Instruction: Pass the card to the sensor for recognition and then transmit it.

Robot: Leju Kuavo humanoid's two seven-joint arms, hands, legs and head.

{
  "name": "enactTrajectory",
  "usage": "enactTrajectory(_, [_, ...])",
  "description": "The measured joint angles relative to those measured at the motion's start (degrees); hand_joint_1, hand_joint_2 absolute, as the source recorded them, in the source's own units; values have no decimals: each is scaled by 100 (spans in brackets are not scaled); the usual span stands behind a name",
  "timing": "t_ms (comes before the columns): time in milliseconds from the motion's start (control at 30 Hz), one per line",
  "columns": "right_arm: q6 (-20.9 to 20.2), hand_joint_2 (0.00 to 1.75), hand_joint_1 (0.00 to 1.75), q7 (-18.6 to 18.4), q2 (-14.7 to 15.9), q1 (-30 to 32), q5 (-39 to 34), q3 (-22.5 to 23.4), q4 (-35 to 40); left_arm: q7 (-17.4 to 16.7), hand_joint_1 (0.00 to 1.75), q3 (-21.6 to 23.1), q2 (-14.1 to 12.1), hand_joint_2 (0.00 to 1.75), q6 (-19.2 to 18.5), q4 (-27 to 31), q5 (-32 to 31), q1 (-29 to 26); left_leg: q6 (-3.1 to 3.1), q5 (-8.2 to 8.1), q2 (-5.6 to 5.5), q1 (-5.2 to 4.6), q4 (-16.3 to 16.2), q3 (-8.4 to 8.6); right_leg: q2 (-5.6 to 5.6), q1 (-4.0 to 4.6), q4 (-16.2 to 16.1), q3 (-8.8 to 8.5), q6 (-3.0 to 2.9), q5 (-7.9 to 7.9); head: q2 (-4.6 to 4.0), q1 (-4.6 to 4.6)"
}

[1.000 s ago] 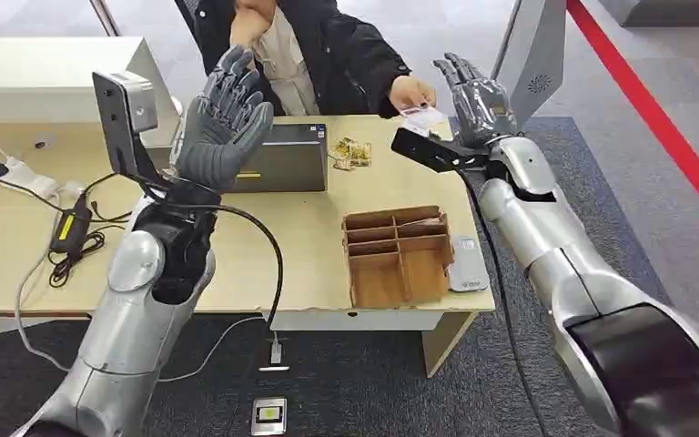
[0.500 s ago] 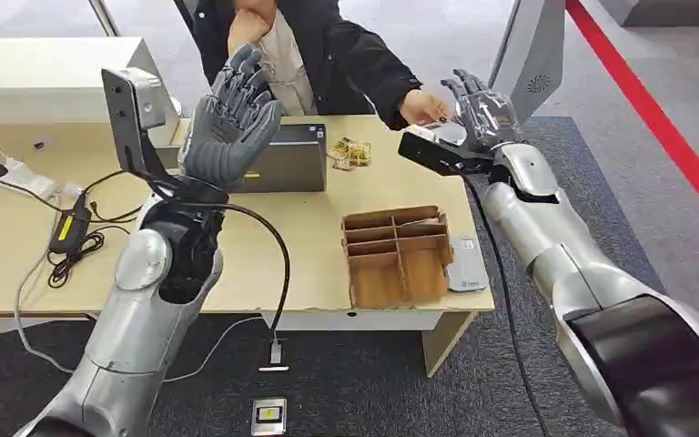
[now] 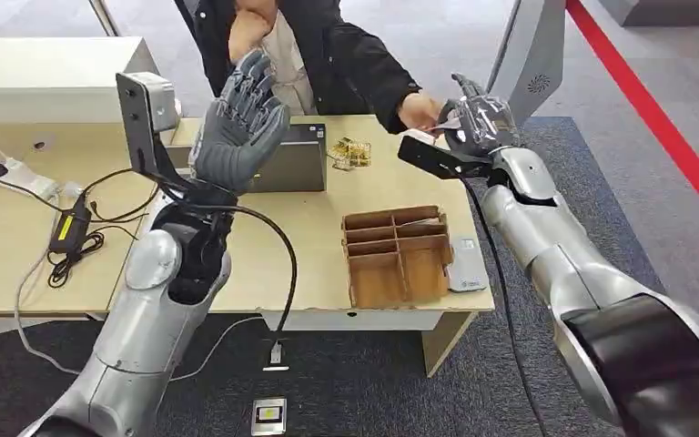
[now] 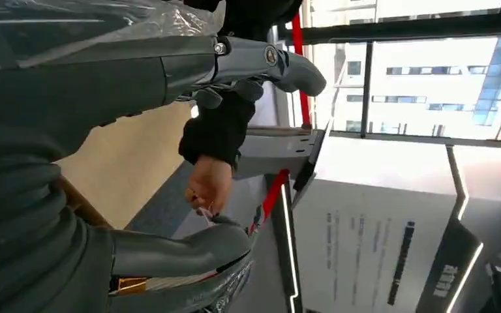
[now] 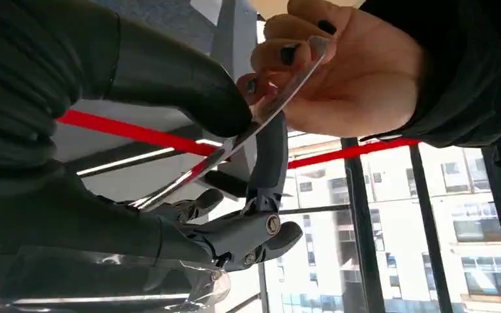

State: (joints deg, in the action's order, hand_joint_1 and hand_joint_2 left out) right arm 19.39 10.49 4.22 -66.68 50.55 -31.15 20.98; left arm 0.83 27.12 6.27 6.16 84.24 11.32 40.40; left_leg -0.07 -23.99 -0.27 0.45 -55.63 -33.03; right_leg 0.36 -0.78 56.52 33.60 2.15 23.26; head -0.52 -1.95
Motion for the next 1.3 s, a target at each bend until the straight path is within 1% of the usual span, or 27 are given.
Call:
enactTrajectory(433, [61, 175, 175, 111, 7, -1, -44, 0, -77, 94, 0, 92, 85, 175, -4, -168, 42, 65, 0, 0, 0, 0, -1, 1, 1, 0, 0, 0, 0, 0, 0, 0])
enactTrajectory(600, [33, 175, 175, 346, 18, -9, -125, 0, -74, 138, 0, 155, 94, 175, -4, -206, 48, 75, 0, 0, 1, 0, 0, 1, 1, 0, 0, 0, 0, 0, 0, -2])
enactTrajectory(833, [-241, 175, 175, 785, 127, -32, -374, 7, -68, 173, 0, 162, 87, 175, 160, -206, 15, 60, 0, 0, 0, 0, -1, 2, 1, 0, 0, -1, 0, 0, 0, 0])
enactTrajectory(900, [-306, 175, 175, 855, 212, -15, -474, 7, -57, 166, 0, 157, 68, 175, 186, -203, -11, 30, 0, 0, 0, 0, 0, 0, 0, 0, 0, -2, 0, 0, 0, -2])
enactTrajectory(1067, [-562, 175, 175, 852, 486, 110, -805, 20, 17, 87, 0, 149, -29, 175, 234, -109, -70, -121, 1, 0, -2, -2, -1, 0, 0, -1, -3, -3, 1, -1, 0, 0])
enactTrajectory(1300, [-1021, 175, 175, 638, 1067, 465, -1268, 63, 278, -133, 0, 103, -203, 175, 201, 175, -170, -346, 3, -3, -4, -3, -1, -1, -3, -1, -5, -3, 1, 0, 0, 0])
